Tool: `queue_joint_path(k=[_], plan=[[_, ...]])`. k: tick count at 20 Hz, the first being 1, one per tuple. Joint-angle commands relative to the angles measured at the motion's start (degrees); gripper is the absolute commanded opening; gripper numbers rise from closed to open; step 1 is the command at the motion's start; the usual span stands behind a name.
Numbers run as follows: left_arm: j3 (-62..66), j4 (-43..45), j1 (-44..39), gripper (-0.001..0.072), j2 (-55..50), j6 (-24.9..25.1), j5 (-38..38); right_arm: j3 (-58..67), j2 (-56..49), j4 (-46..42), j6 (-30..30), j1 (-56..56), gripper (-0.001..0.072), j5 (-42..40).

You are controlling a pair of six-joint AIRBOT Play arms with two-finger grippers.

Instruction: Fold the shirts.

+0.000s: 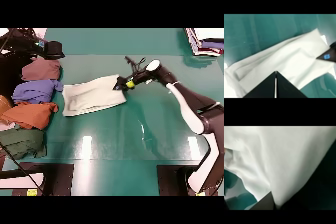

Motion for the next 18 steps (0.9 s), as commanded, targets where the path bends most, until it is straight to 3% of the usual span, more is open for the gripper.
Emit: queue_joint_path(k=[1,7,14,18], plan=[[-0.02,0.15,-2.32,0.0022,-0.02,0.0,-0.31,1.03,6.34,-11.15,4.42,-5.51,0.0013,0.2],[-0.02,0.13,-2.91,0.0022,0.0,0.0,-0.44,-12.79,25.14,-22.38,10.27,-26.18,0.0013,-0.02],[-0.02,0.13,-2.93,0.0022,0.0,-0.02,-0.26,-35.19,45.2,-24.22,16.02,-56.85,0.0013,-7.1],[-0.02,0.13,-2.91,0.0022,0.0,-0.02,-0.2,-44.87,51.47,-24.22,16.44,-68.11,0.0012,-7.58]])
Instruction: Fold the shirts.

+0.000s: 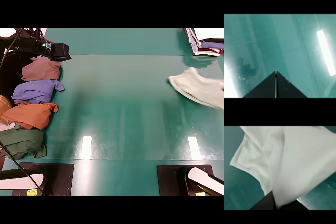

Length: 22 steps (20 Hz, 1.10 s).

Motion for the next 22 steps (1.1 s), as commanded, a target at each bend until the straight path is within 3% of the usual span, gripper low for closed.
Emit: queue_joint_path(k=[1,4,5,6,7,12,17,22], plan=[[-0.02,0.0,0.0,0.0022,0.0,-0.02,0.09,-9.25,6.29,-0.46,1.16,-10.01,0.0013,-1.16],[-0.02,0.02,0.02,0.0022,0.0,0.0,-0.07,-14.45,9.55,-0.5,-0.59,-11.98,0.0019,-0.94],[-0.02,0.02,0.02,0.0022,-0.02,0.0,-0.26,-14.91,10.34,-0.52,-3.54,-12.46,0.0145,0.07],[-0.02,0.02,0.02,0.0022,0.0,0.0,-0.55,-14.84,11.23,-0.57,-6.51,-13.55,0.0385,1.09],[-0.02,0.02,0.02,0.0023,0.0,0.02,-0.92,-14.6,12.46,-1.68,-7.3,-15.17,0.048,1.84],[-0.02,-0.13,0.02,0.0022,-0.02,-0.02,-1.18,-8.13,18.29,-4.24,-8.94,-17.53,0.048,8.22],[-0.02,-0.24,0.02,0.0023,0.0,-0.11,-0.39,-6.51,21.22,3.23,-8.76,3.54,0.048,9.55],[0.0,-0.22,0.02,0.0023,0.0,-0.09,-0.28,-6.49,16.74,3.04,-7.5,27.28,0.0458,8.13]])
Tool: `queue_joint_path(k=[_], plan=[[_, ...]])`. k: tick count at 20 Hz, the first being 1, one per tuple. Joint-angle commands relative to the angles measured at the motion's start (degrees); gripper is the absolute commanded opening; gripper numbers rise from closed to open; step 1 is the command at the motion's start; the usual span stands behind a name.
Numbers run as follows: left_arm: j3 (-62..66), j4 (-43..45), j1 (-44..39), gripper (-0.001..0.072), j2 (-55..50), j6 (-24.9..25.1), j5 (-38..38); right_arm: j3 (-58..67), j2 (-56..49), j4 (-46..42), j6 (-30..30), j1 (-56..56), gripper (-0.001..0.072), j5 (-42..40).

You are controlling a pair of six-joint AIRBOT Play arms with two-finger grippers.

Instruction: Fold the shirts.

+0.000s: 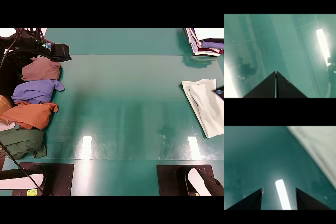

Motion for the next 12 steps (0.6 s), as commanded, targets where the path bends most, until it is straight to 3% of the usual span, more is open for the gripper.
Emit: queue_joint_path(k=[1,2,3,4,5,12], plan=[[0.0,-0.02,0.02,0.0023,0.0,-0.02,0.2,0.2,-3.06,1.05,0.61,15.69,0.042,-1.73],[0.0,-0.02,0.02,0.0023,0.0,-0.02,0.2,0.2,-4.2,1.05,0.63,19.23,0.0411,-3.06],[0.0,-0.02,0.02,0.0023,0.0,-0.02,0.2,0.2,-5.14,1.05,0.61,22.38,0.0275,-4.33],[0.0,-0.02,0.02,0.0023,0.0,-0.02,0.2,0.2,-5.86,1.03,0.61,24.96,0.0088,-5.46],[0.0,-0.02,0.02,0.0023,0.0,-0.02,0.2,0.2,-6.54,1.03,0.61,27.15,0.0013,-6.56],[0.0,-0.02,0.02,0.0023,0.0,-0.02,0.2,0.2,-7.43,1.09,0.63,31.12,0.0013,-8.09]])
